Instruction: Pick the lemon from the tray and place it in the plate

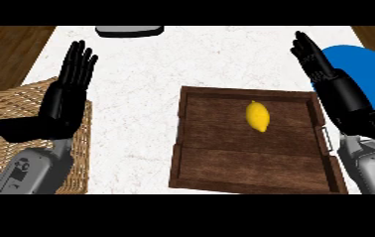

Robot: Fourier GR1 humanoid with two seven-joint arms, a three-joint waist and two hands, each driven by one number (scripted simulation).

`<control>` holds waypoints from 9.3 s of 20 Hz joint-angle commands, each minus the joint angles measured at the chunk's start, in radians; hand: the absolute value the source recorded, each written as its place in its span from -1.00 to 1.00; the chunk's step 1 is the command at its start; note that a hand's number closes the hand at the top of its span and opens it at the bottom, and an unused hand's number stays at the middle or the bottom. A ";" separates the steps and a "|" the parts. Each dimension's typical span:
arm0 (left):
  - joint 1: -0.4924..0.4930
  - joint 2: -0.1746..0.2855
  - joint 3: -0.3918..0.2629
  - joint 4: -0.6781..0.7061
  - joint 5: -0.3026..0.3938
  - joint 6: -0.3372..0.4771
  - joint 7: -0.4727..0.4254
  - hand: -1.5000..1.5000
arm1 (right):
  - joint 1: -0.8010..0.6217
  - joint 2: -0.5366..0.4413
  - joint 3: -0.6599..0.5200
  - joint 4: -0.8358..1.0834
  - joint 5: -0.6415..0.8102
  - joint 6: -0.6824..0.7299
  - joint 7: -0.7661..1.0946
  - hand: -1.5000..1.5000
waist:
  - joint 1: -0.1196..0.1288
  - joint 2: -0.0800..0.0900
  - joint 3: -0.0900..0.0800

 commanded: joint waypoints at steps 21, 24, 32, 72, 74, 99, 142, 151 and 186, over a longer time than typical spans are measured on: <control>0.201 -0.044 -0.118 0.154 0.013 -0.014 0.340 0.00 | -0.063 -0.151 -0.209 0.337 0.100 0.020 -0.221 -1.00 | 0.003 0.023 -0.058; 0.179 -0.028 -0.109 0.128 0.012 -0.014 0.380 0.00 | -0.059 -0.263 -0.119 0.332 0.175 0.138 -0.139 -1.00 | 0.007 0.023 -0.060; 0.236 -0.059 -0.129 0.088 -0.011 0.000 0.378 0.00 | -0.139 -0.324 0.033 0.216 0.259 0.284 0.106 -1.00 | 0.009 0.018 -0.061; 0.241 -0.136 -0.078 0.106 -0.109 -0.036 0.376 0.00 | -0.162 0.011 0.312 0.309 0.630 0.225 0.444 -1.00 | 0.008 0.027 -0.057; 0.252 -0.127 -0.063 0.103 -0.094 -0.051 0.383 0.00 | -0.133 -0.003 0.312 0.331 0.644 0.210 0.404 -1.00 | 0.008 0.027 -0.057; 0.180 -0.126 -0.065 0.001 -0.125 -0.066 0.513 0.00 | -0.408 0.123 0.010 0.672 0.922 -0.220 0.956 1.00 | 0.065 0.053 -0.059; 0.262 -0.177 -0.045 0.032 -0.159 -0.070 0.455 0.00 | -0.333 -0.013 -0.728 1.067 1.726 -1.205 1.087 1.00 | 0.021 0.038 -0.053; 0.260 -0.165 -0.031 0.054 -0.168 -0.089 0.445 0.00 | -0.344 0.019 -0.799 1.235 1.358 -1.031 0.861 -1.00 | 0.019 0.037 -0.049; 0.313 -0.184 0.018 0.052 -0.167 -0.120 0.437 0.00 | 0.291 0.408 -0.567 0.309 0.505 -0.989 0.085 -1.00 | -0.021 0.019 -0.057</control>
